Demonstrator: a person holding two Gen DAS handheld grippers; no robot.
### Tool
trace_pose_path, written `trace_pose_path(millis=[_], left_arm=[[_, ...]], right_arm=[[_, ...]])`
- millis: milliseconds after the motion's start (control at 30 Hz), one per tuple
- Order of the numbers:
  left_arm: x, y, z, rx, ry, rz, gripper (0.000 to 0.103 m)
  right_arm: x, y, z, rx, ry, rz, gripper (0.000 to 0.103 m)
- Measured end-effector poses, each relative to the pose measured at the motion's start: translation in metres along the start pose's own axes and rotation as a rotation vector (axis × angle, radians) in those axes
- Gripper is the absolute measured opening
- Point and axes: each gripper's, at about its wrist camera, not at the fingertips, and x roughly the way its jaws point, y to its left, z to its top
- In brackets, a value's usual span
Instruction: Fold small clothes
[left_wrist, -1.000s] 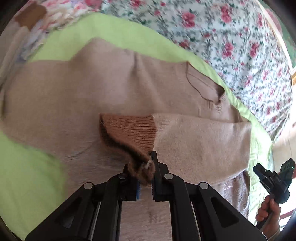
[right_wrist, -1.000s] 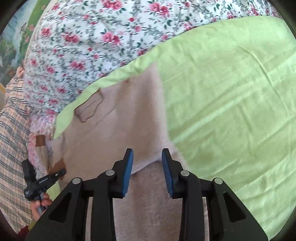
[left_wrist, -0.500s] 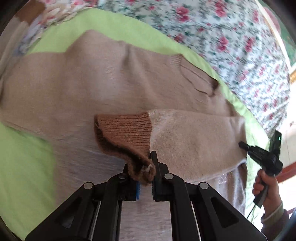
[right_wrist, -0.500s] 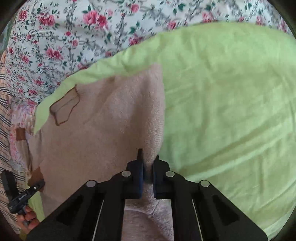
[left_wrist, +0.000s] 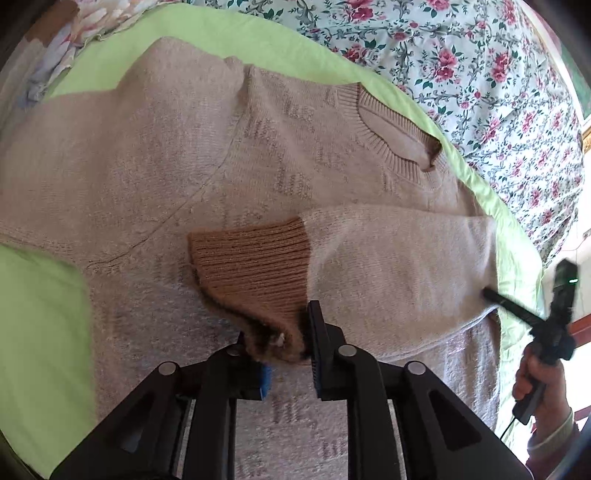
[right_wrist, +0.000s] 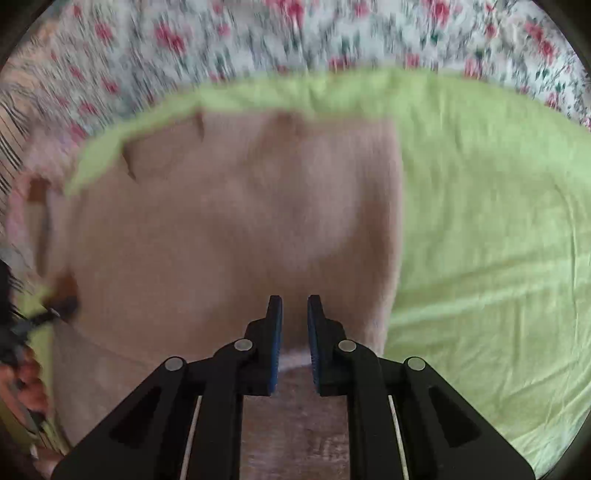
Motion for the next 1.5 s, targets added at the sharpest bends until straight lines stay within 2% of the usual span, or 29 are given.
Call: trace_pose_path(millis=[67,133,267,333,367,433,467,533,600,667,733,767,833,900,933,967,1033,1167,1267,1367,1500], left_arm=[[-0.007,0.006,-0.003,0.005,0.003,0.015,0.022],[-0.023,0.018,-0.006,0.0,-0.014,0.025,0.023],[-0.057,0.046,0.002,-0.01,-0.067,0.116,0.032],[-0.074,0.063,0.015,-0.013,-0.11,0.191,0.046],[-0.081,0.07,0.025,-0.013,-0.132,0.24,0.061],[-0.094,0.082,0.051,0.023,-0.197,0.367,0.07],[-0.096,0.087,0.06,0.042,-0.206,0.418,0.081],[-0.093,0.098,0.091,0.086,-0.224,0.651,0.085],[-0.09,0.111,0.111,0.117,-0.226,0.774,0.091],[-0.075,0.126,0.132,0.138,-0.185,0.888,0.092],[-0.06,0.139,0.144,0.148,-0.154,0.926,0.092],[-0.056,0.142,0.148,0.151,-0.145,0.925,0.089],[-0.045,0.152,0.156,0.156,-0.12,0.902,0.067],[-0.04,0.164,0.162,0.12,-0.096,0.866,0.019],[-0.041,0.171,0.164,0.093,-0.094,0.83,0.012],[-0.047,0.179,0.165,0.045,-0.107,0.773,0.01],[-0.061,0.187,0.163,-0.011,-0.151,0.715,0.006],[-0.093,0.175,0.15,-0.053,-0.243,0.584,0.005],[-0.12,0.14,0.134,-0.03,-0.316,0.435,0.005],[-0.135,0.102,0.116,0.008,-0.355,0.315,0.005],[-0.122,0.015,0.092,0.102,-0.352,0.143,0.005]], right_arm=[[-0.01,-0.015,-0.002,0.107,-0.03,0.063,0.014],[-0.022,-0.011,-0.005,0.111,-0.035,0.077,0.016],[-0.047,0.018,-0.019,0.048,-0.076,0.191,0.044],[-0.053,0.033,-0.027,0.035,-0.08,0.234,0.045],[-0.052,0.041,-0.029,0.034,-0.073,0.249,0.045],[-0.05,0.058,-0.036,0.026,-0.05,0.277,0.046],[-0.048,0.063,-0.039,0.022,-0.04,0.29,0.046],[-0.044,0.072,-0.041,0.018,-0.019,0.309,0.046],[-0.038,0.081,-0.042,0.023,-0.01,0.314,0.046],[-0.033,0.086,-0.043,0.038,0.005,0.318,0.046],[-0.028,0.091,-0.041,0.042,0.015,0.314,0.046],[-0.026,0.092,-0.041,0.038,0.019,0.308,0.046],[-0.024,0.093,-0.04,0.03,0.022,0.29,0.046],[-0.024,0.092,-0.039,0.026,0.023,0.287,0.046],[-0.025,0.092,-0.039,0.023,0.021,0.289,0.046],[-0.027,0.093,-0.039,0.02,0.018,0.293,0.046],[-0.03,0.095,-0.039,0.009,0.005,0.311,0.046],[-0.035,0.103,-0.038,-0.011,-0.015,0.322,0.046],[-0.037,0.105,-0.037,-0.006,-0.027,0.343,0.046],[-0.04,0.105,-0.039,0.009,-0.036,0.353,0.046],[-0.044,0.096,-0.045,0.051,-0.05,0.359,0.046]])
